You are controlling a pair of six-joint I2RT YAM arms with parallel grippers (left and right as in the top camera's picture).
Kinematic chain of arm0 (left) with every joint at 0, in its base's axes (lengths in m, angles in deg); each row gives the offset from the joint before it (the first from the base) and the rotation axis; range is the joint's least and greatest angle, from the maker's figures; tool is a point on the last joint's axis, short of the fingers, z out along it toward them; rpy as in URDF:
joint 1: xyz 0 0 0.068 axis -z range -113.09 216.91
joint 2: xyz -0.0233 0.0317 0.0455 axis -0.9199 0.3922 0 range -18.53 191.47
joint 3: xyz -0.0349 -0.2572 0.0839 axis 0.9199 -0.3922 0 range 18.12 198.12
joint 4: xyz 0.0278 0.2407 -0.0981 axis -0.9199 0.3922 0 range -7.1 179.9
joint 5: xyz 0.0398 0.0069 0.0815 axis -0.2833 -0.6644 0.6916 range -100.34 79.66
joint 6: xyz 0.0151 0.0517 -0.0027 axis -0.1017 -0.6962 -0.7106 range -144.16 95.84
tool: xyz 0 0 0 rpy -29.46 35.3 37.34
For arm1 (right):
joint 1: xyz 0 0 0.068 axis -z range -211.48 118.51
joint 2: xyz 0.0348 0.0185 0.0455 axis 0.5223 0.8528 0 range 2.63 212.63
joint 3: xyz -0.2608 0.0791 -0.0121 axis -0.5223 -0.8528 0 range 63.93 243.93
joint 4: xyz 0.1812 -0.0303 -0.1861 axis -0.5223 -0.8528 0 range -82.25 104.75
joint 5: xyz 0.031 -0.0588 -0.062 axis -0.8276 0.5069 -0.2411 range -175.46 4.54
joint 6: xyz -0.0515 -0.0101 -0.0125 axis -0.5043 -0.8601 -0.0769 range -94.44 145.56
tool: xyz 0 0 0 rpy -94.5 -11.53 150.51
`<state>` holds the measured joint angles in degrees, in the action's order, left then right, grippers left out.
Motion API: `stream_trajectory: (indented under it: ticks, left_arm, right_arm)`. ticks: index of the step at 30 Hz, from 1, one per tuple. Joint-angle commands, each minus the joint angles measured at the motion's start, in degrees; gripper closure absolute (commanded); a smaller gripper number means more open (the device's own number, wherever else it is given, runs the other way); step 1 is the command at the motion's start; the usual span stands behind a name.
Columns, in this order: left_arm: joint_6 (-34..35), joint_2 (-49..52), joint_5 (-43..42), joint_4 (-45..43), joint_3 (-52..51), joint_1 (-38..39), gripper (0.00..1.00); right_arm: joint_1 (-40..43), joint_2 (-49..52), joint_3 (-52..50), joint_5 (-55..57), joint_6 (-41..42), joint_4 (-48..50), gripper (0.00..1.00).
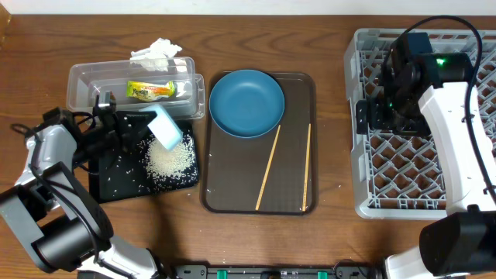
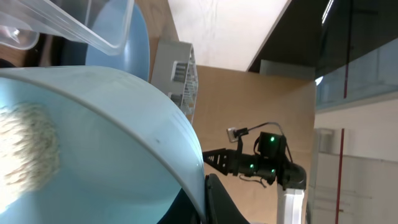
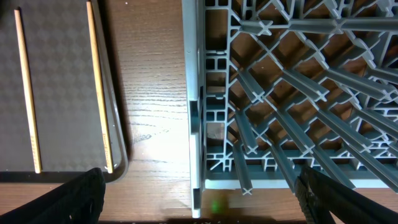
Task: Sort waste into correct bins and load items into the dishwasher rack
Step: 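Tip the rice bowl over the black tray to pour out the rice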
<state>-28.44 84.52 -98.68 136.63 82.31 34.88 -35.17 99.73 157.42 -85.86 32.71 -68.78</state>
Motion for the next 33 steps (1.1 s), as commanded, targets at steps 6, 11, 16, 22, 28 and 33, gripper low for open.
stream_trajectory:
  ticks: [6, 11, 16, 22, 28, 33]
  left_arm:
    - [1.46, 0.09, 5.81, -0.48, -0.33, -3.98, 0.94]
    - [-3.89, 0.04, -0.11, 1.38, -0.33, -3.63, 0.94]
    - [-7.37, -0.07, 2.16, 1.84, -0.22, -3.19, 0.94]
    - [-9.64, -0.59, -1.16, 4.26, -0.13, -3.37, 0.94]
    - [-12.26, -0.92, -1.33, 6.67, -0.15, -3.28, 0.94]
    - [-9.11, -1.49, 2.86, 6.58, -0.15, -3.41, 0.94]
  right_arm:
    - [-0.24, -0.17, -0.31, 0.44, -0.57, -0.09, 0.03]
    - [-0.24, -0.17, -0.31, 0.44, -0.59, -0.07, 0.03]
    - [-0.24, -0.17, -0.31, 0.42, -0.59, -0.13, 0.03]
    - [-0.24, -0.17, -0.31, 0.42, -0.59, -0.24, 0.03]
    - [-0.24, -0.17, -0.31, 0.44, -0.92, -0.52, 0.03]
    - [-0.26, -0.20, -0.31, 0.42, -1.05, -0.74, 0.03]
